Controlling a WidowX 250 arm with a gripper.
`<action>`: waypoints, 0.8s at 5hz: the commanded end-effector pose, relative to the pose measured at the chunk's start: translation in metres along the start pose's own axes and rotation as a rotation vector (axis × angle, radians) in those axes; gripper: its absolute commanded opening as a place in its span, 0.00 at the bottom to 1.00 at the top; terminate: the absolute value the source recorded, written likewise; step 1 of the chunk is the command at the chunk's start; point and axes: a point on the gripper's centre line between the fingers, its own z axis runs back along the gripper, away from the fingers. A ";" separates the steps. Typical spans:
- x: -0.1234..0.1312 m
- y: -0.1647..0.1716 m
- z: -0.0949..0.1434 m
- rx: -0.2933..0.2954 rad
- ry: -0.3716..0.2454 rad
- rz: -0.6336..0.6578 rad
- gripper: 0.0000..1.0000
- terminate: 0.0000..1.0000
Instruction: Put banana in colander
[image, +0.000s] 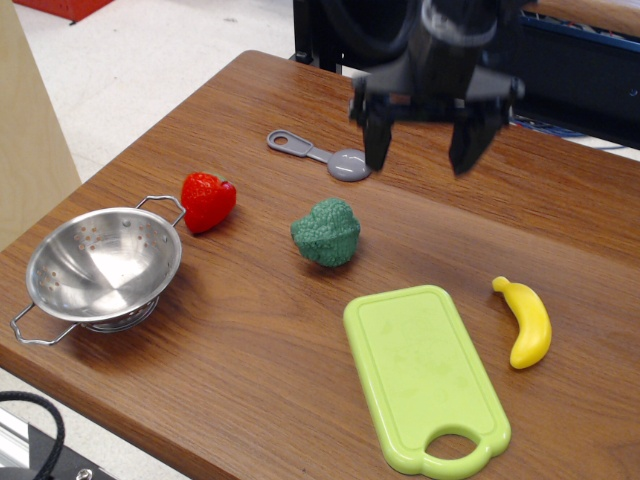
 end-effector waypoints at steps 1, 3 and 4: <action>-0.053 -0.029 0.013 -0.089 0.028 -0.086 1.00 0.00; -0.073 -0.064 0.004 -0.112 0.036 -0.086 1.00 0.00; -0.074 -0.070 -0.008 -0.109 0.026 -0.083 1.00 0.00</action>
